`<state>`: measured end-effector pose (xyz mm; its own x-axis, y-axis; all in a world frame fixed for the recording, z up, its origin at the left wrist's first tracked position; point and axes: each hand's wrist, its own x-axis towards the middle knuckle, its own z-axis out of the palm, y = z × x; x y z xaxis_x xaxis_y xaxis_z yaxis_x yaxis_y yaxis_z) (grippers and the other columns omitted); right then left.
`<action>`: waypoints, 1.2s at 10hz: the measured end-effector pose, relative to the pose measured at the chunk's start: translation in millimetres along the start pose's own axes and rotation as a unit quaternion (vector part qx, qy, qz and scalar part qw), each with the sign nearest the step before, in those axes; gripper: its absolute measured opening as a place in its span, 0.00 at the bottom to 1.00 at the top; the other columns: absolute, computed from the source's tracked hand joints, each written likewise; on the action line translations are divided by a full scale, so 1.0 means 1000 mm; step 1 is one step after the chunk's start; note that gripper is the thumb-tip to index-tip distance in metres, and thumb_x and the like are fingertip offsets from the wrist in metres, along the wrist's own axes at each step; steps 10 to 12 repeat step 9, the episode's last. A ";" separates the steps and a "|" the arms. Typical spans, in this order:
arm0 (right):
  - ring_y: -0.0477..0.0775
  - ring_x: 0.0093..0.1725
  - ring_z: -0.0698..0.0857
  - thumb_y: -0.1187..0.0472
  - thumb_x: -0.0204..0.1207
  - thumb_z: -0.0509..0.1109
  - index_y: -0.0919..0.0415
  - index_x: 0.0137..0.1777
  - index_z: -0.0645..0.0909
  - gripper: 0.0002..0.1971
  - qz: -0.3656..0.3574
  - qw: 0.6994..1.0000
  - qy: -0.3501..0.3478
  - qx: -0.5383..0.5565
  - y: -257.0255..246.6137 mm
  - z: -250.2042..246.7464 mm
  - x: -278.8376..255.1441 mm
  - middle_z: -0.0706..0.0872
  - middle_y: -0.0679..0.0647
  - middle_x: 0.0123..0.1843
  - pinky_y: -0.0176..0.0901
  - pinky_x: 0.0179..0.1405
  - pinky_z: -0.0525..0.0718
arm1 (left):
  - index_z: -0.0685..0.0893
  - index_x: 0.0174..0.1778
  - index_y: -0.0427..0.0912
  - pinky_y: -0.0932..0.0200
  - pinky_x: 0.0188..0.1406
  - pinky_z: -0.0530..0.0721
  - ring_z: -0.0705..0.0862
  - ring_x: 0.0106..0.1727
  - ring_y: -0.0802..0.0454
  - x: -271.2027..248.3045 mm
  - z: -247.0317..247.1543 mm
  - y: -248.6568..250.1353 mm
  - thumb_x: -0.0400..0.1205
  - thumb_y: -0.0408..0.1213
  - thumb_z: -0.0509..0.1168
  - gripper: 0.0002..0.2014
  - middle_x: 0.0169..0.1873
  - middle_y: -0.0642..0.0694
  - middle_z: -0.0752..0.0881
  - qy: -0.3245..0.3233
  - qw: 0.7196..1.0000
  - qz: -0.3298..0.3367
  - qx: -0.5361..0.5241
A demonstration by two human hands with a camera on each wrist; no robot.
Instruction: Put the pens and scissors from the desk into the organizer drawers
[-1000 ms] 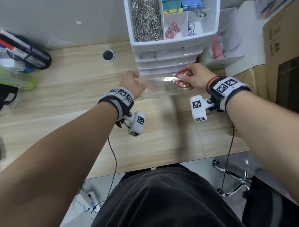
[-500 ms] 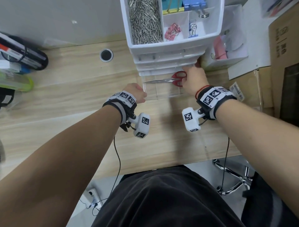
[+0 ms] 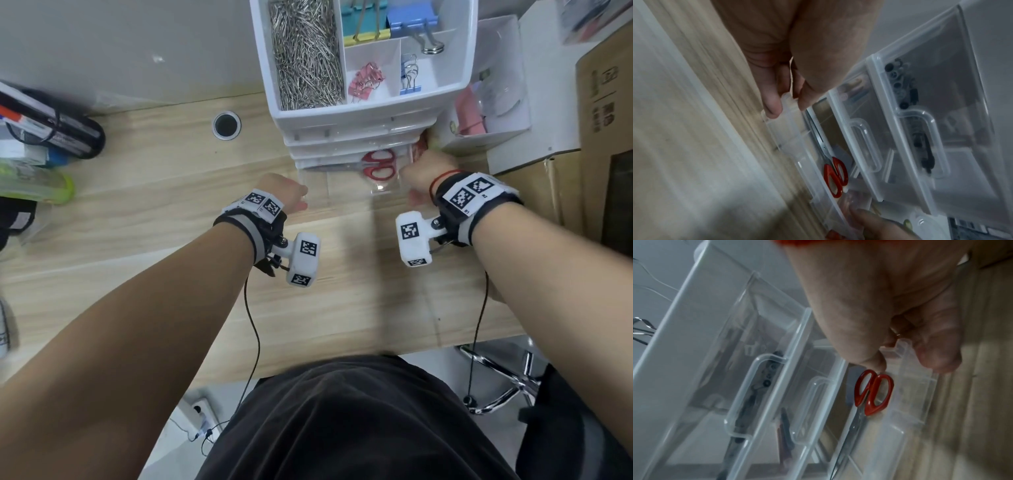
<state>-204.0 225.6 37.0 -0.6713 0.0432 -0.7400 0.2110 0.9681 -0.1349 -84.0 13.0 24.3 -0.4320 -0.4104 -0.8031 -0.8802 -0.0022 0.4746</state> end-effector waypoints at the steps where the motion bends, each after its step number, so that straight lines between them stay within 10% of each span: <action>1: 0.63 0.46 0.91 0.59 0.80 0.69 0.69 0.55 0.82 0.12 -0.031 0.998 0.018 0.060 -0.005 -0.005 0.006 0.90 0.63 0.48 0.55 0.51 0.91 | 0.75 0.71 0.38 0.47 0.61 0.85 0.87 0.53 0.49 0.007 -0.002 0.006 0.71 0.53 0.76 0.36 0.51 0.46 0.87 0.014 0.999 0.023 -0.038; 3: 0.57 0.42 0.83 0.54 0.77 0.76 0.64 0.51 0.80 0.14 -0.053 0.993 0.049 0.088 -0.013 -0.010 0.013 0.83 0.55 0.40 0.43 0.40 0.83 | 0.59 0.80 0.40 0.64 0.50 0.77 0.81 0.57 0.50 0.010 -0.005 0.026 0.70 0.37 0.81 0.47 0.50 0.52 0.80 0.053 0.984 0.142 0.096; 4: 0.65 0.60 0.86 0.62 0.75 0.75 0.70 0.69 0.73 0.25 -0.037 0.991 0.088 0.091 -0.013 -0.006 0.016 0.84 0.65 0.63 0.57 0.60 0.87 | 0.67 0.75 0.41 0.62 0.50 0.75 0.83 0.61 0.47 0.016 -0.006 0.035 0.69 0.42 0.82 0.42 0.60 0.46 0.83 0.097 0.967 0.142 0.190; 6: 0.67 0.59 0.88 0.60 0.78 0.74 0.67 0.59 0.82 0.13 -0.057 0.988 0.106 0.096 -0.013 -0.005 0.023 0.88 0.64 0.59 0.60 0.60 0.87 | 0.79 0.65 0.38 0.62 0.49 0.76 0.83 0.56 0.47 0.025 -0.011 0.045 0.72 0.45 0.80 0.29 0.60 0.45 0.86 0.102 0.955 0.130 0.247; 12: 0.65 0.49 0.86 0.60 0.80 0.68 0.66 0.53 0.82 0.09 -0.074 0.992 0.072 0.071 -0.008 -0.005 0.017 0.88 0.63 0.54 0.52 0.48 0.86 | 0.77 0.69 0.39 0.58 0.48 0.77 0.84 0.54 0.46 0.018 -0.018 0.043 0.71 0.52 0.79 0.35 0.57 0.46 0.85 0.097 0.945 0.147 0.276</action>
